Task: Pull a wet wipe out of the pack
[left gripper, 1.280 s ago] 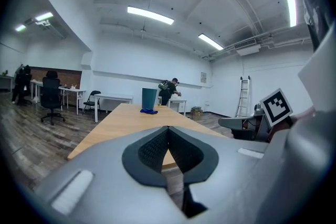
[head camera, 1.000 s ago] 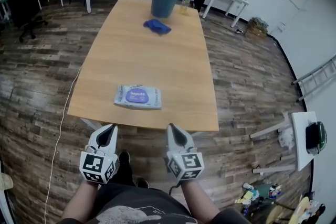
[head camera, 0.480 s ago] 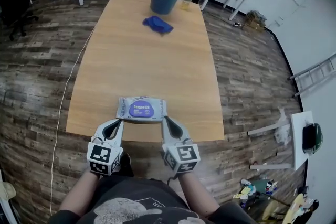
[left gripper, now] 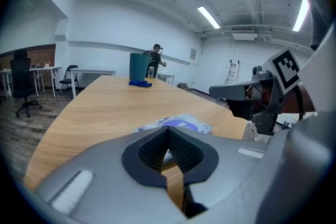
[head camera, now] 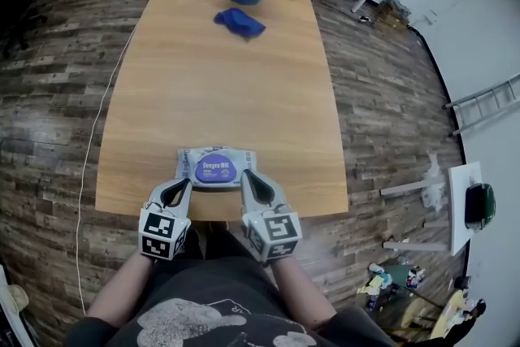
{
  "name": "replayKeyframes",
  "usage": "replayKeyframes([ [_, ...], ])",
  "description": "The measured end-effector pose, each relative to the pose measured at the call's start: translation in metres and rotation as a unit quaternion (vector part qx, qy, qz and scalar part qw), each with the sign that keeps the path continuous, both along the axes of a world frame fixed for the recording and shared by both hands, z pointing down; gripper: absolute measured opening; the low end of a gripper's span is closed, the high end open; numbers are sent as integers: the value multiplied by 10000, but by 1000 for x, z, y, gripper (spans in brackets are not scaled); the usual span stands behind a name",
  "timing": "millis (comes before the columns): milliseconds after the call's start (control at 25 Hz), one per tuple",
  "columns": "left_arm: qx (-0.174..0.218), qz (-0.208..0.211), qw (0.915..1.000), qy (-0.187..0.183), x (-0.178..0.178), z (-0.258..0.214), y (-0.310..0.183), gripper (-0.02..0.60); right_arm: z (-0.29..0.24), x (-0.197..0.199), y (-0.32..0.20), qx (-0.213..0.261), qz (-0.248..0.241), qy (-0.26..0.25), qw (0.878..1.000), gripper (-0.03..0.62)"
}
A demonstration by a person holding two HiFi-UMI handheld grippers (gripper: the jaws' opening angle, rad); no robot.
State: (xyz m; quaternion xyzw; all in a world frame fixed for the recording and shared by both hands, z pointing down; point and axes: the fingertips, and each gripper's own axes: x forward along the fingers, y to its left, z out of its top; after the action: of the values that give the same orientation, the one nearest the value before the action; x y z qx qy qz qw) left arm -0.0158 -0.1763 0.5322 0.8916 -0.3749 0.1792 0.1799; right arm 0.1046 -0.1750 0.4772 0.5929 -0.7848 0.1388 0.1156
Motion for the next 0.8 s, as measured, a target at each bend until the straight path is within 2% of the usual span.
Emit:
replayKeyframes([
  [160,-160,-54,9994,-317,2,18,-8,18,19,-1,-11,-279,-353,42,9990,-9],
  [440,-427,-107,9962,-748,3,43,-13,18,50,-6,-22,-705,-1082,487,9904,-9],
  [640,-499,-124,9946,-897,4,51,-13,18,61,-5,-26,-851,-1269,496,9870,-9],
  [800,-530,-38,9905,-1265,2,68,-12,18,67,-7,-27,-946,-1439,558,9835,-9],
])
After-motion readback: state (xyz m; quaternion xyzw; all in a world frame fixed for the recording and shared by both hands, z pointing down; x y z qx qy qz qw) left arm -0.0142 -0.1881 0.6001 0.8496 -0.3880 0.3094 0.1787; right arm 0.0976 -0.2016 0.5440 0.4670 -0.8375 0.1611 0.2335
